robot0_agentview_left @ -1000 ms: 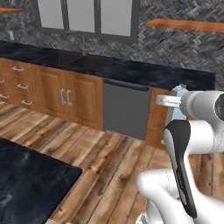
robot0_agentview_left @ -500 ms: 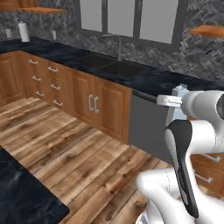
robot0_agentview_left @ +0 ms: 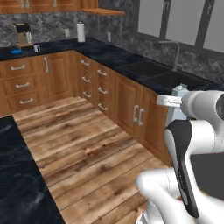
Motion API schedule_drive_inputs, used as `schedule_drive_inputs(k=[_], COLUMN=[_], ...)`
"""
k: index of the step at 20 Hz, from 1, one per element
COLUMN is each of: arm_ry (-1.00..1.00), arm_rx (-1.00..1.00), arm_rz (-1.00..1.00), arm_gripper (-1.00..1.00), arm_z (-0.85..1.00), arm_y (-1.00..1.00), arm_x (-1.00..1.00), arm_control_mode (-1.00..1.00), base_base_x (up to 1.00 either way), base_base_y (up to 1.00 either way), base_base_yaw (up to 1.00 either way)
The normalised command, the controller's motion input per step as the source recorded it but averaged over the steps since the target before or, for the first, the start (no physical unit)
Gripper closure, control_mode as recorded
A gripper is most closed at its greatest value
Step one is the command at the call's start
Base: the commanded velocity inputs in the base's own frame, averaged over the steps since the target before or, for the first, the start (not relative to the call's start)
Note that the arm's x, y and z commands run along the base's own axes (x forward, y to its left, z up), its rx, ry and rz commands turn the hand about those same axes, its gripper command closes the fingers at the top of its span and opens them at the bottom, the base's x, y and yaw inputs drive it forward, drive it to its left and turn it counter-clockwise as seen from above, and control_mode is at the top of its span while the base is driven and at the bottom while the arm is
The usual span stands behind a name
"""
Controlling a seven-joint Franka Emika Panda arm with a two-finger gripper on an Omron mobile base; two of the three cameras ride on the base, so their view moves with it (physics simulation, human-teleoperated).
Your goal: Take a sugar cube from the saucer and place it inside the coffee. Then, grab milk from the fridge and place it next to the coffee on the counter to sweeten the coffee.
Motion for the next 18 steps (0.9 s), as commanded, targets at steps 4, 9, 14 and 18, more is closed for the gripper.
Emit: schedule_drive_inputs(k=[4,9,14,18], arm_ry=[0.00,0.00,0.00,0.00], arm_rx=[0.00,0.00,0.00,0.00], arm_rz=[0.00,0.00,0.00,0.00], arm_gripper=[1.00,1.00,1.00,1.00], arm_z=[0.00,0.00,0.00,0.00], arm_y=[0.00,0.00,0.00,0.00], arm_x=[0.00,0.00,0.00,0.00], arm_control_mode=[1.00,1.00,1.00,1.00], base_base_x=[1.00,1.00,1.00,1.00], base_base_y=[-0.09,-0.21,-0.24,-0.16], base_base_yaw=[0.45,0.40,0.34,0.31])
